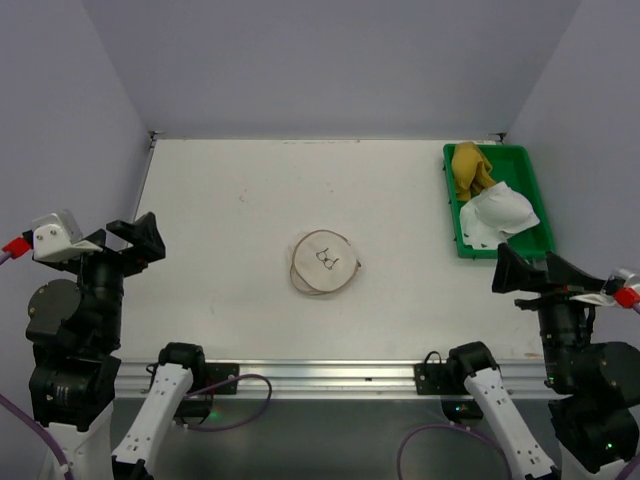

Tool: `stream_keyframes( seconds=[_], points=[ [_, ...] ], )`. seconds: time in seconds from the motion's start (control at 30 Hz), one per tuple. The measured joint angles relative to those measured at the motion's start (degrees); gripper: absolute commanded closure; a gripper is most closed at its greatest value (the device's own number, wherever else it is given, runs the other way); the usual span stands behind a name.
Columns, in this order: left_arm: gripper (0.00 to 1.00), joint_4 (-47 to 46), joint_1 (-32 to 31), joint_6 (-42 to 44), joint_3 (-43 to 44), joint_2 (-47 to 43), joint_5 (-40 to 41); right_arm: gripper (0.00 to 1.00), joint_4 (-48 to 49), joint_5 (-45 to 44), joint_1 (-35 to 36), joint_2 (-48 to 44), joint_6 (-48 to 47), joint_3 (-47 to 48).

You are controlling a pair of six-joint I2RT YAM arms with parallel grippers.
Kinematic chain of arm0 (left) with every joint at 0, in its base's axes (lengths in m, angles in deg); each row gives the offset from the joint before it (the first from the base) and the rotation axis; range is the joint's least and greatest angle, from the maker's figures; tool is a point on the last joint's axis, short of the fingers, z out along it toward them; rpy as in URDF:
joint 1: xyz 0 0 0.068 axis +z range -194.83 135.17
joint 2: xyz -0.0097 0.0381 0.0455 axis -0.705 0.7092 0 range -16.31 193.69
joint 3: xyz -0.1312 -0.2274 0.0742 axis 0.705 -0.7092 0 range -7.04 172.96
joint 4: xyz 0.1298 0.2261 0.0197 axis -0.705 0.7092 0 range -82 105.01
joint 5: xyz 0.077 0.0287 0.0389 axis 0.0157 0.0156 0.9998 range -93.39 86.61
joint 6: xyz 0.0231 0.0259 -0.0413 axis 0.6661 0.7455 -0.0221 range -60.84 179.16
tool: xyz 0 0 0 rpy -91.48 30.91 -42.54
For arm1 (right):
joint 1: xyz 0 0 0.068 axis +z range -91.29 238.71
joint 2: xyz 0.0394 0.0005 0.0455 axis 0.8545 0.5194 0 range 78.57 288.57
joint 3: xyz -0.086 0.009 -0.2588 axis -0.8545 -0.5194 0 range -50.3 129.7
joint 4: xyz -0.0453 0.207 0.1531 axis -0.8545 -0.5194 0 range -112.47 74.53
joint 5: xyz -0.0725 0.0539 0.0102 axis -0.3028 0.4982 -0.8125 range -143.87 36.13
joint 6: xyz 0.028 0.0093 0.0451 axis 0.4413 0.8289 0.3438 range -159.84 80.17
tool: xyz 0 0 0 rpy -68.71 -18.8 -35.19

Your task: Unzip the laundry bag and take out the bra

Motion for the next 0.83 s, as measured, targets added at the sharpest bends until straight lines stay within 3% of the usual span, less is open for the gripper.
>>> stream_keyframes(
  seconds=[0.83],
  points=[
    [0.0, 2.62, 0.0, 0.04, -1.66, -0.9, -1.81, 0.01, 0.26, 4.7, 0.04, -6.38, -4.04, -4.59]
  ],
)
